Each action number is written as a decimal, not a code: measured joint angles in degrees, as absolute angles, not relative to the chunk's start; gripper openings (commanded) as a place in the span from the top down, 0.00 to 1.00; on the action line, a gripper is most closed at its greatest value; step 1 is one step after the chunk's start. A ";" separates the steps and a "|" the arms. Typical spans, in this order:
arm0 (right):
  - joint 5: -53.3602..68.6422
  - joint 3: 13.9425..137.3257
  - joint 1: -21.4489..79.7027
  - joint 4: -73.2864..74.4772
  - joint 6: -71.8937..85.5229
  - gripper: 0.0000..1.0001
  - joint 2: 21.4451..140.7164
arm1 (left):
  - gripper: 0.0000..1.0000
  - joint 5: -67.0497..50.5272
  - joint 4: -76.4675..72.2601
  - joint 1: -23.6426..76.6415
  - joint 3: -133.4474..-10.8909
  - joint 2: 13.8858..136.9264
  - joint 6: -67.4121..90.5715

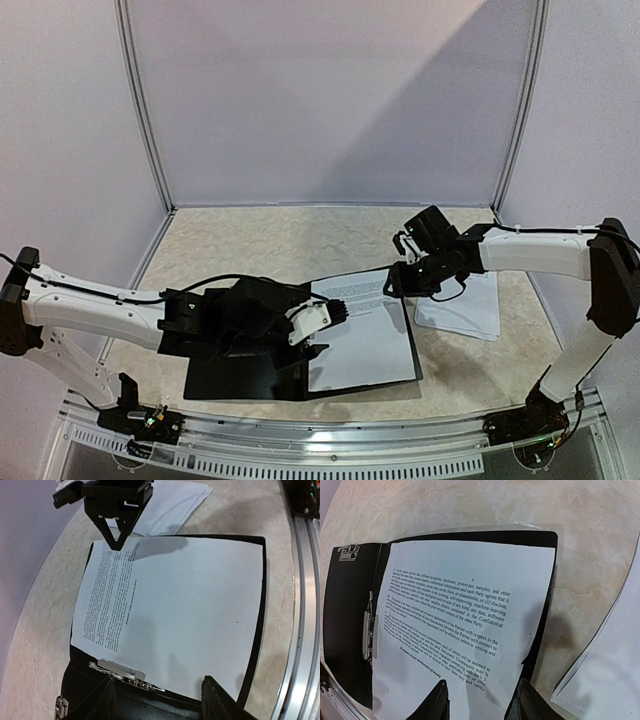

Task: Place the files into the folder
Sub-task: Adjust the file in the spring clip on the folder.

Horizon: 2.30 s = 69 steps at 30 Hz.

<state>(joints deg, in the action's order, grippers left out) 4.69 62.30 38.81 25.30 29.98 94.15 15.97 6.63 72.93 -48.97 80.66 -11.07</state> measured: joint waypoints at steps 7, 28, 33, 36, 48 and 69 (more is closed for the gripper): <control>5.30 62.30 38.81 25.28 30.39 0.57 95.42 | 0.42 16.01 6.63 72.93 -48.95 80.66 -10.90; 5.74 64.55 38.81 24.25 30.79 0.60 97.91 | 0.42 16.56 6.61 72.84 -48.69 80.66 -10.85; 5.74 64.84 38.81 24.38 30.81 0.60 98.00 | 0.42 16.80 6.57 72.84 -48.36 80.66 -10.76; 5.72 65.23 38.81 24.38 30.85 0.59 98.00 | 0.42 16.88 6.59 72.84 -48.14 80.66 -10.72; 5.74 65.25 38.81 26.41 31.68 0.56 97.76 | 0.42 17.06 6.28 72.84 -47.99 80.64 -10.68; 2.42 68.60 31.16 33.28 29.41 0.27 94.35 | 0.37 19.16 10.31 68.47 -55.83 84.90 -4.21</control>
